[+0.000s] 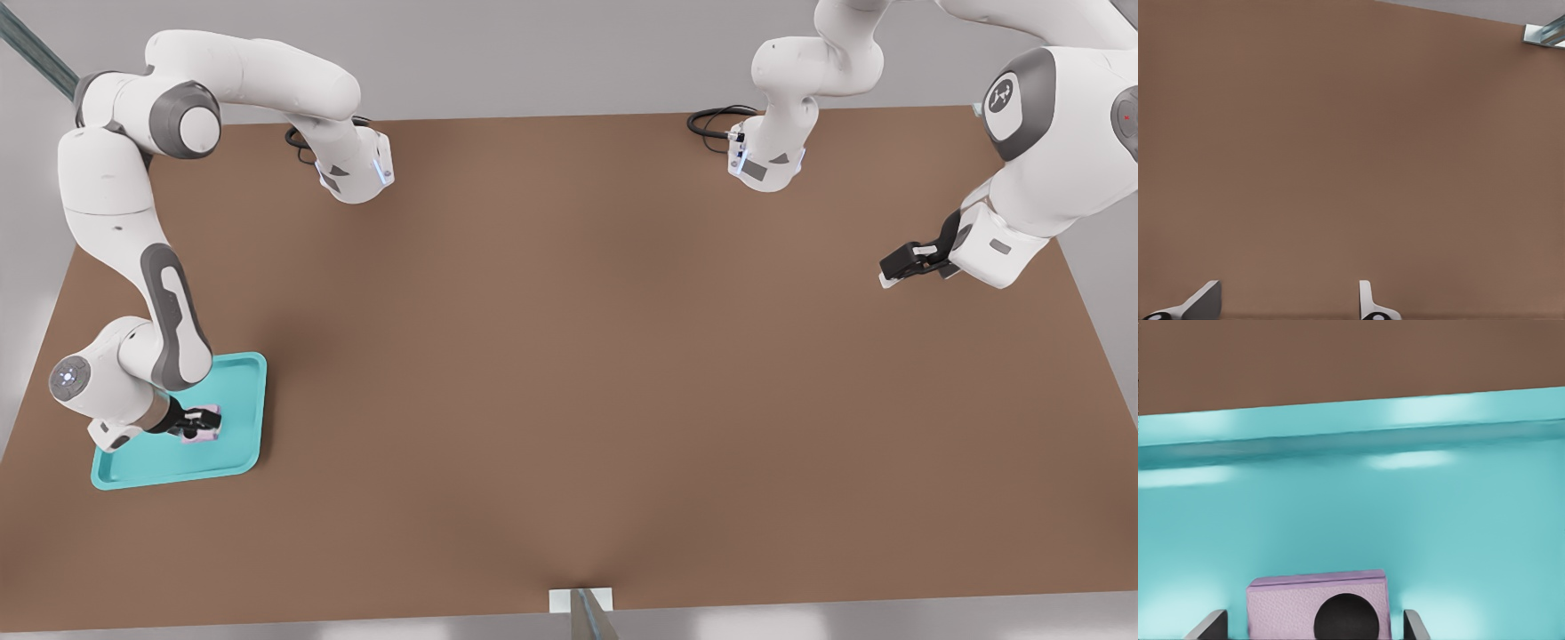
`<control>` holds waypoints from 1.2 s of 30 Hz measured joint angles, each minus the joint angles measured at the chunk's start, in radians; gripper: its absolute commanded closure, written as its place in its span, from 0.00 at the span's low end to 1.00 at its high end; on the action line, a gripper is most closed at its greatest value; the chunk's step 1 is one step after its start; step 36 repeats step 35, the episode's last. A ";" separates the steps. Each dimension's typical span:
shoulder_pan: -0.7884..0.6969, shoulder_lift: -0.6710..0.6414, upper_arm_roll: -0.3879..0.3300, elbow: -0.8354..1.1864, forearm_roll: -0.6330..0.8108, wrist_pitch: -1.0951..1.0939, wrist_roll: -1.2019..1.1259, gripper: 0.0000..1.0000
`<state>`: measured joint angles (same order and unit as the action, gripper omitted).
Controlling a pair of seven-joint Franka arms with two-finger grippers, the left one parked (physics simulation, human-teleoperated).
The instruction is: Keep left arm still and place phone on the tray with right arm
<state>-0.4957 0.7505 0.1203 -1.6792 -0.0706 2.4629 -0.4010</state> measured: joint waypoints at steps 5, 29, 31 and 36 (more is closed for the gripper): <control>0.002 -0.009 0.015 0.007 -0.002 -0.003 -0.089 0.00; 0.618 -0.602 -0.194 0.264 -0.003 -0.799 0.177 0.00; 0.610 -0.609 -0.193 0.258 0.006 -0.825 0.199 0.00; 0.600 -0.625 -0.197 0.230 0.016 -0.852 0.239 0.00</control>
